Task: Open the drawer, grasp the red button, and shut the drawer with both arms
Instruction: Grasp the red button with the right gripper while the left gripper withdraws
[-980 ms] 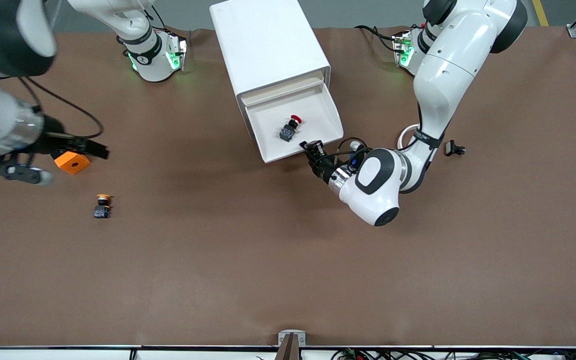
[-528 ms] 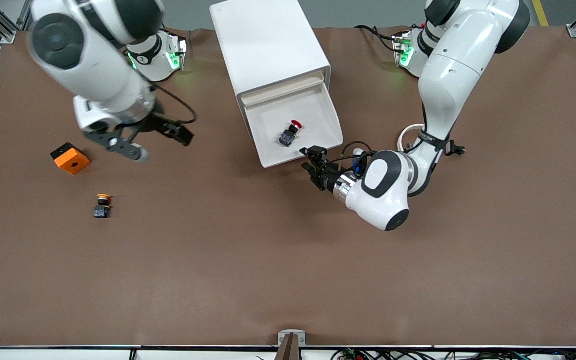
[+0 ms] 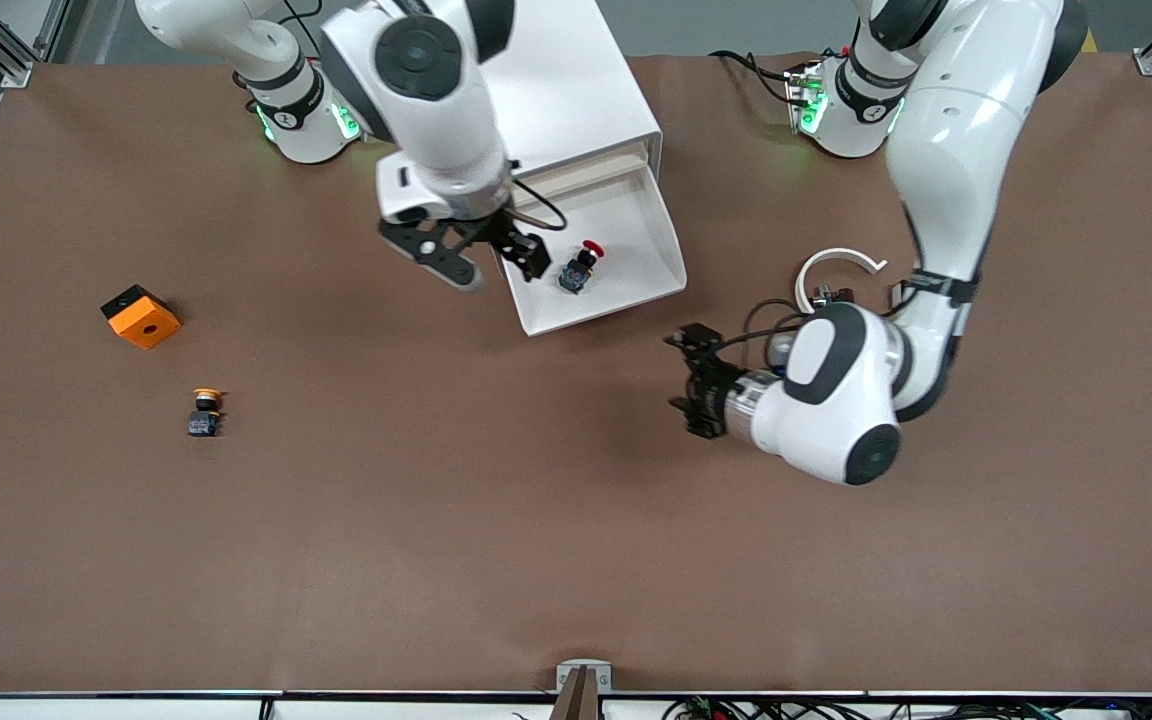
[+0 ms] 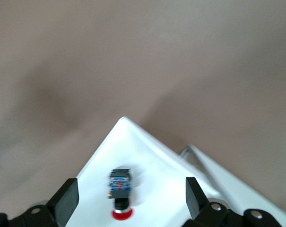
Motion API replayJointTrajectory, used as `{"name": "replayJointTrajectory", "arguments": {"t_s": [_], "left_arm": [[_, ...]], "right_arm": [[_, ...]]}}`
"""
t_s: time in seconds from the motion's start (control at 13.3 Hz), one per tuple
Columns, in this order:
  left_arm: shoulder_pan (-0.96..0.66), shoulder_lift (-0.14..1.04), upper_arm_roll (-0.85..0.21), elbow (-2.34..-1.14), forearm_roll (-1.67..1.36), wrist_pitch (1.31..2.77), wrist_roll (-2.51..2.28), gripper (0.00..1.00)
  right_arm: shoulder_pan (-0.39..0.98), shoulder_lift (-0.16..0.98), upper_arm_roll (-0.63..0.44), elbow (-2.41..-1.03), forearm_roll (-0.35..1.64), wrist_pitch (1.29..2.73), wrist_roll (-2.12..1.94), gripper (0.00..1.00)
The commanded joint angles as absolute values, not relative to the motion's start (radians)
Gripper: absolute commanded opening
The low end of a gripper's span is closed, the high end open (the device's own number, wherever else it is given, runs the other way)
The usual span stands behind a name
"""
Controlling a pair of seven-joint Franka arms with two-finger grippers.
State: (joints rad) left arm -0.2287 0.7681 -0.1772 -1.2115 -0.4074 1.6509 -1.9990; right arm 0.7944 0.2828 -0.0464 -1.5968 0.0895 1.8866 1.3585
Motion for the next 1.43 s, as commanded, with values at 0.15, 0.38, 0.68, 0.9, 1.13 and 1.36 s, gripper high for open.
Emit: {"name": "replayJointTrajectory", "arguments": {"t_s": [0.15,0.38,0.68,0.9,1.13,1.36], "left_arm": [[-0.146,0.664,-0.144,-1.232,-0.165,1.641,-1.738,1.0],[-0.094,0.62,-0.143,-1.232,-0.034,1.641,-1.527,1.0],[0.004,0.552,-0.144,-1.247,0.035,1.64,-1.049,1.0],[0.063,0.519,-0.144,-1.255,0.038,1.64,-0.705,1.0],[0.107,0.505,-0.144,-1.255,0.038,1.646,-0.485,1.0],[0.106,0.505,-0.146,-1.258,0.04,1.649,-0.427,1.0]], "right_arm": [[0.874,0.377,-0.061,-1.585,0.077,1.962,1.436,1.0],[0.903,0.426,-0.061,-1.585,0.022,1.986,1.419,1.0],[0.937,0.486,-0.061,-1.585,-0.021,2.031,1.413,1.0],[0.95,0.508,-0.061,-1.586,-0.038,2.036,1.41,1.0],[0.948,0.517,-0.06,-1.588,-0.041,2.034,1.41,0.92],[0.948,0.517,-0.06,-1.586,-0.031,2.031,1.407,0.06]]}}
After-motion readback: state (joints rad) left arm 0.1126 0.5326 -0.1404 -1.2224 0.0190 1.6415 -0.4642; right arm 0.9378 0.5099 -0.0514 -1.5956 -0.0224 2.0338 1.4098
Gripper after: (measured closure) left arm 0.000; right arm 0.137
